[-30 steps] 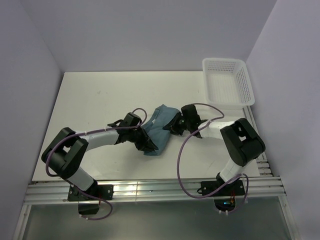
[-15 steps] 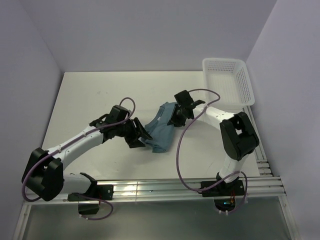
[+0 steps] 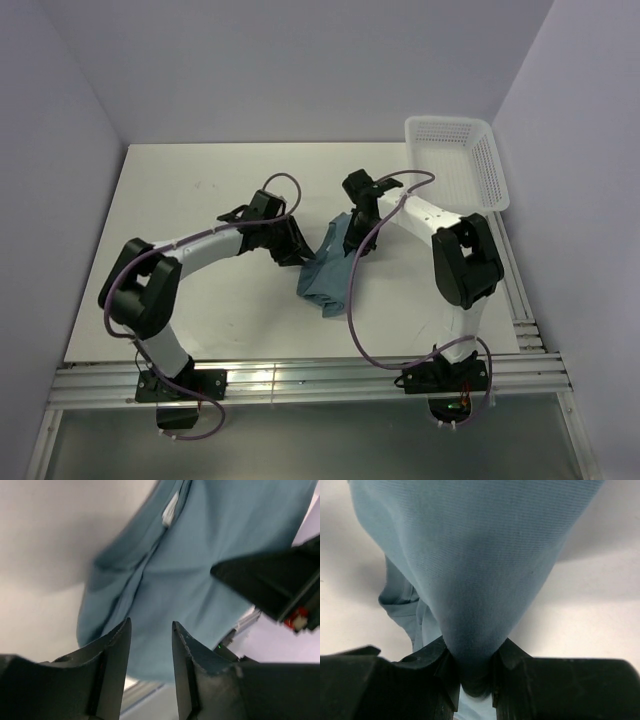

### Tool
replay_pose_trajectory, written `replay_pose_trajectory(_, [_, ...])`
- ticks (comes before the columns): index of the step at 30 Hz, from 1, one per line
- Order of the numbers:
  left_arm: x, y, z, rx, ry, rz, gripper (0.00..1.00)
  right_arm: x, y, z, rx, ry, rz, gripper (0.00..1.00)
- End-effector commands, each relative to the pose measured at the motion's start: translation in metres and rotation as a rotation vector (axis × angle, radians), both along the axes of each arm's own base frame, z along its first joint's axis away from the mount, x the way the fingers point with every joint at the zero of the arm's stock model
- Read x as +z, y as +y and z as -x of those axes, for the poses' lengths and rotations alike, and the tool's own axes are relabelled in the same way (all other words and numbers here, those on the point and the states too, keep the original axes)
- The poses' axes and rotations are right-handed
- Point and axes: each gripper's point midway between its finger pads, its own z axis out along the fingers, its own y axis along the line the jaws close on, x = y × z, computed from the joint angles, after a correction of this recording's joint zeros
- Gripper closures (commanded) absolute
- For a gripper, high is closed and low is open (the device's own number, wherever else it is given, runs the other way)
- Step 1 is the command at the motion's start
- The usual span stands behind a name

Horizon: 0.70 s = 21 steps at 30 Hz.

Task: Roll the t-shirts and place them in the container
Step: Roll the tshirt

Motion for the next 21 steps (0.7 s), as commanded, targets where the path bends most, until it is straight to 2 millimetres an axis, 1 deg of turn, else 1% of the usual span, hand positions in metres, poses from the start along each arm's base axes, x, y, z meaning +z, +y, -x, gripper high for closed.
replay_pose_trajectory(1, [0.019,-0.028,-0.026,-0.058,-0.153,0.008,0.58,0.007,-0.014,0.008,-0.014,0.055,0.082,1.00])
replay_pose_trajectory(2, [0.017,-0.034,-0.029,-0.067,-0.159,-0.002,0.60,0.006,-0.015,0.008,-0.012,0.064,0.091,1.00])
replay_pose_trajectory(3, [0.012,-0.040,-0.025,-0.084,-0.154,-0.018,0.62,0.009,-0.018,0.007,-0.018,0.064,0.117,1.00])
replay_pose_trajectory(4, [0.006,-0.044,-0.023,-0.091,-0.140,-0.026,0.63,0.009,-0.019,0.007,-0.017,0.069,0.131,1.00])
replay_pose_trajectory(5, [0.004,-0.047,-0.021,-0.094,-0.137,-0.026,0.66,0.008,-0.019,0.007,-0.015,0.080,0.137,1.00])
replay_pose_trajectory(6, [0.002,-0.051,-0.016,-0.106,-0.131,-0.022,0.67,0.011,-0.021,0.002,-0.023,0.065,0.162,1.00])
replay_pose_trajectory(7, [0.002,-0.054,-0.016,-0.109,-0.139,-0.008,0.68,0.012,-0.025,0.006,-0.026,0.084,0.182,1.00])
replay_pose_trajectory(9, [-0.002,-0.060,-0.010,-0.120,-0.134,-0.010,0.73,0.011,-0.026,0.005,-0.031,0.093,0.204,1.00])
replay_pose_trajectory(10, [-0.001,-0.064,-0.010,-0.128,-0.140,-0.011,0.76,0.009,-0.031,0.007,-0.033,0.108,0.239,1.00])
replay_pose_trajectory(11, [-0.003,-0.067,-0.009,-0.134,-0.140,-0.017,0.76,0.009,-0.033,0.007,-0.035,0.112,0.254,1.00])
replay_pose_trajectory(12, [-0.003,-0.073,-0.003,-0.154,-0.140,-0.020,0.77,0.010,-0.032,0.006,-0.046,0.110,0.262,1.00])
replay_pose_trajectory(14, [-0.009,-0.078,0.000,-0.154,-0.125,-0.042,0.82,0.007,-0.034,0.008,-0.049,0.119,0.291,1.00])
replay_pose_trajectory(16, [-0.016,-0.082,0.008,-0.159,-0.096,-0.035,0.87,0.006,-0.034,0.008,-0.063,0.107,0.296,1.00])
replay_pose_trajectory(19, [-0.023,-0.083,0.014,-0.159,-0.066,-0.020,0.91,0.002,-0.035,0.010,-0.075,0.113,0.311,1.00])
replay_pose_trajectory(20, [-0.024,-0.084,0.016,-0.163,-0.066,-0.018,0.92,0.003,-0.035,0.007,-0.088,0.110,0.317,1.00])
replay_pose_trajectory(21, [-0.025,-0.084,0.017,-0.163,-0.061,-0.021,0.93,0.004,-0.038,0.010,-0.087,0.130,0.340,1.00])
